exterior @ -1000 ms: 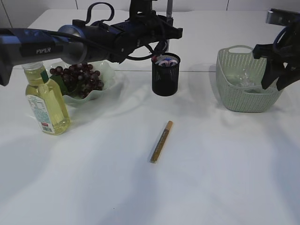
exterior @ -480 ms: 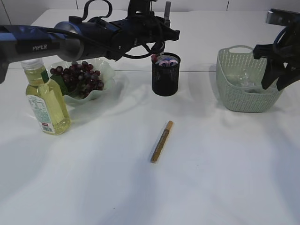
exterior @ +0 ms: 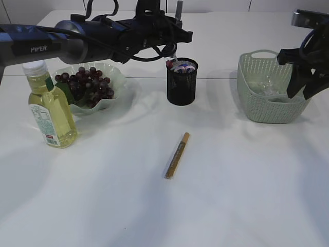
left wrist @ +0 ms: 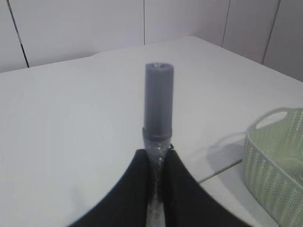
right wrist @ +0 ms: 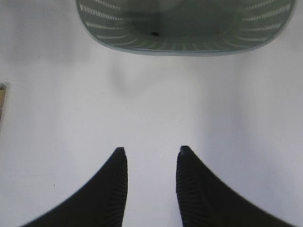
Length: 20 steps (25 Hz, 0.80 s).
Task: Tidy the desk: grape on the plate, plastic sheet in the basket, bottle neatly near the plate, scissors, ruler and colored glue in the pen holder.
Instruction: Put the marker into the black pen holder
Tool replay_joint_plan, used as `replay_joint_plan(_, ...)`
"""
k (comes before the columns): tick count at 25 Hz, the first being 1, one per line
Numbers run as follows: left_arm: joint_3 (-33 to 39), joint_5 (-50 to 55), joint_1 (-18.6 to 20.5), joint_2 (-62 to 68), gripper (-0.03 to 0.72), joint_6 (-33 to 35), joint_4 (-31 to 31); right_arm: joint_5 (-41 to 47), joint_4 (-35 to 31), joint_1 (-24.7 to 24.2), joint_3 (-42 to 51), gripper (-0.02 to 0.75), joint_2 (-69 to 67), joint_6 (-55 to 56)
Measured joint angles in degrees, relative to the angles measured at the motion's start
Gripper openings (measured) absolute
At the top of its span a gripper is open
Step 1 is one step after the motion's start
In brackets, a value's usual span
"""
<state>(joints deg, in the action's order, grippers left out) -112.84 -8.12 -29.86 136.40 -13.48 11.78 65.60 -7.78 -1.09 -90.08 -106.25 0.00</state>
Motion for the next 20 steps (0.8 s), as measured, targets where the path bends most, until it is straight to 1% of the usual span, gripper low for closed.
replay_joint_plan(13, 0.00, 0.97, 0.00, 0.00, 0.033, 0.00, 1.56, 0.00, 0.00, 0.00, 0.00, 0.291, 0.00, 0.00)
replay_joint_plan(20, 0.00, -1.72, 0.00, 0.00, 0.034, 0.00, 1.56, -0.09, 0.04, 0.00, 0.00, 0.291, 0.00, 0.00)
